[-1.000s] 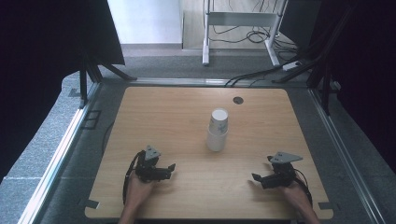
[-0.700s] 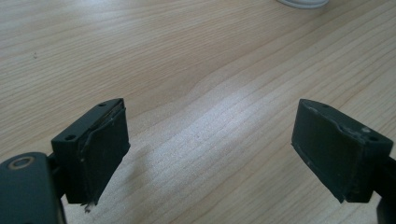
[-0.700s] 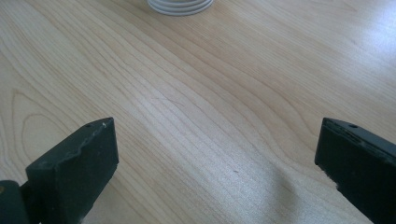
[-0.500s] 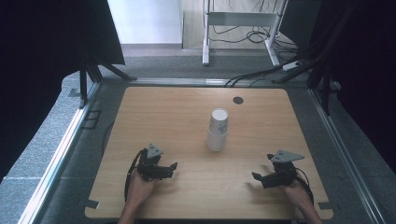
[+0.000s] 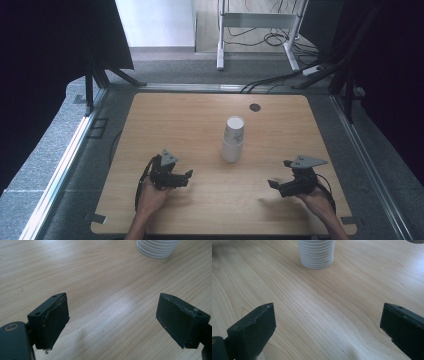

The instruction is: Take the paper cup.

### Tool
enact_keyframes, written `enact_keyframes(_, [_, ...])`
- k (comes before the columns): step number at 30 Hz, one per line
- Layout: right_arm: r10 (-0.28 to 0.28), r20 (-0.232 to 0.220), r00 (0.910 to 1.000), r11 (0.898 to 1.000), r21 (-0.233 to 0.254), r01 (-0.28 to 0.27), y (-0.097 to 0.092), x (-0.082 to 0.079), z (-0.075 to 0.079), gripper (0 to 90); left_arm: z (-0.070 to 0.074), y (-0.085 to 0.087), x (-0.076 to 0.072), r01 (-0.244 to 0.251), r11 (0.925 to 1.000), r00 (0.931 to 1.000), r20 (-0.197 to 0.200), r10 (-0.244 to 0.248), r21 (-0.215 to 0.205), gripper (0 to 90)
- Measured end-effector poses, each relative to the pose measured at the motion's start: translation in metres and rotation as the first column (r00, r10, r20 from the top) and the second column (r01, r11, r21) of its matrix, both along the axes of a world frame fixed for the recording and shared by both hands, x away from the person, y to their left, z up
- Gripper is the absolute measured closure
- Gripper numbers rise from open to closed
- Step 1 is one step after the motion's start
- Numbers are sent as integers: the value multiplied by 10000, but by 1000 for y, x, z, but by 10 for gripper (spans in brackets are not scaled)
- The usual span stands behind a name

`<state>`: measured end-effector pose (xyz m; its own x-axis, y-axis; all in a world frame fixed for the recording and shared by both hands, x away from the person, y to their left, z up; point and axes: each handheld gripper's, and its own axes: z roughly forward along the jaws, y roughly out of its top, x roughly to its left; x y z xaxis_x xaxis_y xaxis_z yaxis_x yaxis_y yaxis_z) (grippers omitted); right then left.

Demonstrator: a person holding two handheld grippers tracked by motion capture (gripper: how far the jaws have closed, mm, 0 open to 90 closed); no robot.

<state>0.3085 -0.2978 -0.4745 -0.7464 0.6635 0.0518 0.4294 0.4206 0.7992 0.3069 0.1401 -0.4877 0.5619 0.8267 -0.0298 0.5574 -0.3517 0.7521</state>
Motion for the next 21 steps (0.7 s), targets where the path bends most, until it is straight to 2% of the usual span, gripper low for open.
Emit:
enact_keyframes(8, [107, 6, 9999, 9998, 170, -107, 5, 7, 12, 3, 9, -8, 8, 446, 9984, 9990, 103, -442, -356, 108])
enact_keyframes(14, [263, 109, 9996, 9995, 149, -265, 9, 11, 20, 1, 15, -15, 13, 829, 9963, 9964, 200, -824, -229, 107])
enact_keyframes(21, [372, 240, 9990, 9993, 80, -374, 13, 18, 31, 1, 23, -20, 22, 947, 9953, 9949, 355, -940, -189, 106])
